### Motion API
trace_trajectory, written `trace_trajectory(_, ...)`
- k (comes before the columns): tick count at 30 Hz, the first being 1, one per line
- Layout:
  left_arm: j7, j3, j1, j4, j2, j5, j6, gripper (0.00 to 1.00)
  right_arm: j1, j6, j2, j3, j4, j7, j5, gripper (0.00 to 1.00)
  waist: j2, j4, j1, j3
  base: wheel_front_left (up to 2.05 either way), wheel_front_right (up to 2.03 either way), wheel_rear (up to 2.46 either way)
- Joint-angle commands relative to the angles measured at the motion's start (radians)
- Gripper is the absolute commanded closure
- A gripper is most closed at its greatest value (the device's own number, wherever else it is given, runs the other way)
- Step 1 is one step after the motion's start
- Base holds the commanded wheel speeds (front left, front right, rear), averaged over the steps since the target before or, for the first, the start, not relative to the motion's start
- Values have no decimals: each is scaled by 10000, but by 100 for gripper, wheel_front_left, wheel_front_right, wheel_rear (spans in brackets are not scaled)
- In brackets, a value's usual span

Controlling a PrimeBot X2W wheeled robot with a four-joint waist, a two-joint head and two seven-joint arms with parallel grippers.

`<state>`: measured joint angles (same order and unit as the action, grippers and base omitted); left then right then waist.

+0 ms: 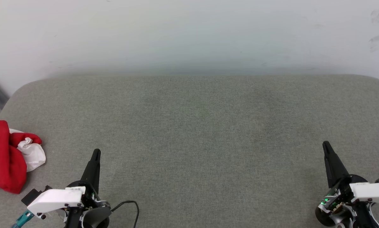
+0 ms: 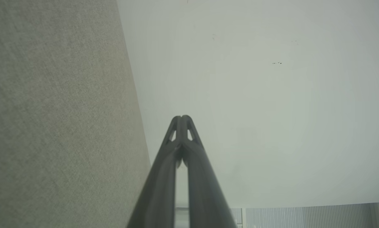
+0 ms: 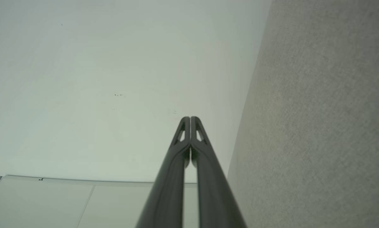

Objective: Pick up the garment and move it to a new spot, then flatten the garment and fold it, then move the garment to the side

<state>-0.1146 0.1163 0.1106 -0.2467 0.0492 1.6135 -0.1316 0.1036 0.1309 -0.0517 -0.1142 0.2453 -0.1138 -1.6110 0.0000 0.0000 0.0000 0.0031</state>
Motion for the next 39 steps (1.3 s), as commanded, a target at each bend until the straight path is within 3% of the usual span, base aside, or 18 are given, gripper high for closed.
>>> trace_trajectory(1, -6, 3, -63, 4, -9, -18, -26, 100, 112, -4, 46, 1, 4, -1, -37, 100, 0, 0, 0, 0, 0, 0, 0)
trace_trajectory(23, -6, 2, -63, 5, -9, -18, -26, 100, 112, -4, 46, 1, 4, -1, -37, 100, 0, 0, 0, 0, 0, 0, 0)
trace_trajectory(24, 2, -7, -7, -15, -2, 2, 2, 0, -12, 0, 2, 1, 13, 2, 4, 0, 0, 0, 0, 0, 0, 0, 0)
trace_trajectory(39, 698, -912, -25, 388, -4, -223, 6, 0, -341, -2, -105, 446, -545, 565, 483, 0, 0, 3, 0, -2, 0, 0, 0)
